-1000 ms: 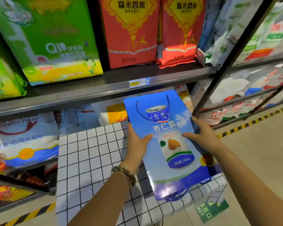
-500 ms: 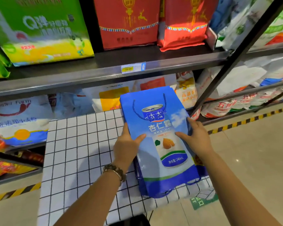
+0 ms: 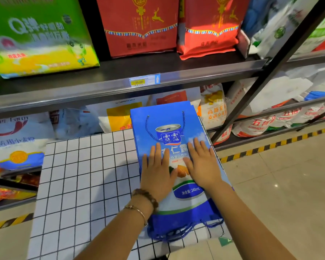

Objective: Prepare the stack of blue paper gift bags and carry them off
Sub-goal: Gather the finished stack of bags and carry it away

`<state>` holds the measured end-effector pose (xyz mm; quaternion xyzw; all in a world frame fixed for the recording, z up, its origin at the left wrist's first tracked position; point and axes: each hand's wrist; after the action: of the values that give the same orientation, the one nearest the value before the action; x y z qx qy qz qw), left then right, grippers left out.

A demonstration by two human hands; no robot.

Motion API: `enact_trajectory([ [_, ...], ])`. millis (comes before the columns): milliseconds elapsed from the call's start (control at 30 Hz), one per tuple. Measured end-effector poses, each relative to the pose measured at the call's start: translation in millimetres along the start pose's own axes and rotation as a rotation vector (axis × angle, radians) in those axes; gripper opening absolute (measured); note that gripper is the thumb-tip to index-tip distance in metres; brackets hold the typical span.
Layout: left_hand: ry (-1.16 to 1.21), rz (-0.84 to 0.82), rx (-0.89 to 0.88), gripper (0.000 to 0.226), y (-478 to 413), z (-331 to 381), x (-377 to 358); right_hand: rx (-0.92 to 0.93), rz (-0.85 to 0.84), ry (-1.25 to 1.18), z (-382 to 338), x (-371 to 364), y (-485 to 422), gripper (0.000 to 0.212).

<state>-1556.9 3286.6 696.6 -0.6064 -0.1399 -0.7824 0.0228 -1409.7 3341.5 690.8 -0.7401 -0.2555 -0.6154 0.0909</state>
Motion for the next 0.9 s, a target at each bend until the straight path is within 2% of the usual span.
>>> enact_trajectory([
  [67, -0.006, -0.155, 0.019, 0.075, -3, -1, -8, -0.007, -0.048, 0.028, 3, -10, -2, 0.081],
  [133, -0.023, -0.266, 0.045, 0.069, -6, -5, -19, -0.004, -0.077, 0.069, 6, -19, -5, 0.081],
  [200, -0.065, -0.27, 0.063, 0.068, -7, -3, -22, -0.003, -0.106, 0.088, 7, -27, -8, 0.078],
  [333, -0.063, -0.287, 0.094, 0.068, -12, -3, -32, -0.014, -0.133, 0.054, 10, -37, -12, 0.09],
  [533, 0.012, -0.269, 0.078, 0.066, -14, -7, -32, -0.013, -0.138, 0.02, 10, -34, -16, 0.073],
  [600, 0.222, -0.19, 0.062, 0.057, -13, -13, -28, -0.012, -0.066, -0.117, 12, -23, -18, 0.07],
  [667, 0.547, 0.066, 0.112, 0.041, -10, -21, -23, -0.084, 0.16, -0.36, 17, -4, -16, 0.052],
  [733, 0.716, 0.294, 0.263, 0.036, -8, -29, -18, -0.218, 0.339, -0.486, 28, 14, -19, 0.04],
  [767, 0.792, 0.304, 0.37, 0.04, -7, -32, -15, -0.305, 0.339, -0.533, 33, 22, -21, 0.041],
  [833, 1.004, 0.093, 0.649, 0.053, -7, -38, -13, -0.501, 0.212, -0.691, 45, 29, -27, 0.053],
  [900, 1.214, -0.172, 0.851, 0.052, -9, -41, -16, -0.608, 0.016, -0.868, 54, 24, -32, 0.06],
])
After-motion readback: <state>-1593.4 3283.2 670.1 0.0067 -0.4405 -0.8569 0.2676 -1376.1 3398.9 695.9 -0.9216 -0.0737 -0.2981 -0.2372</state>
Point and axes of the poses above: each hand's wrist, its own y-axis away from the middle knuckle, its own x-axis out of the back of the hand, z = x × y, and after that the axes turned 10 degrees about x, right-handed
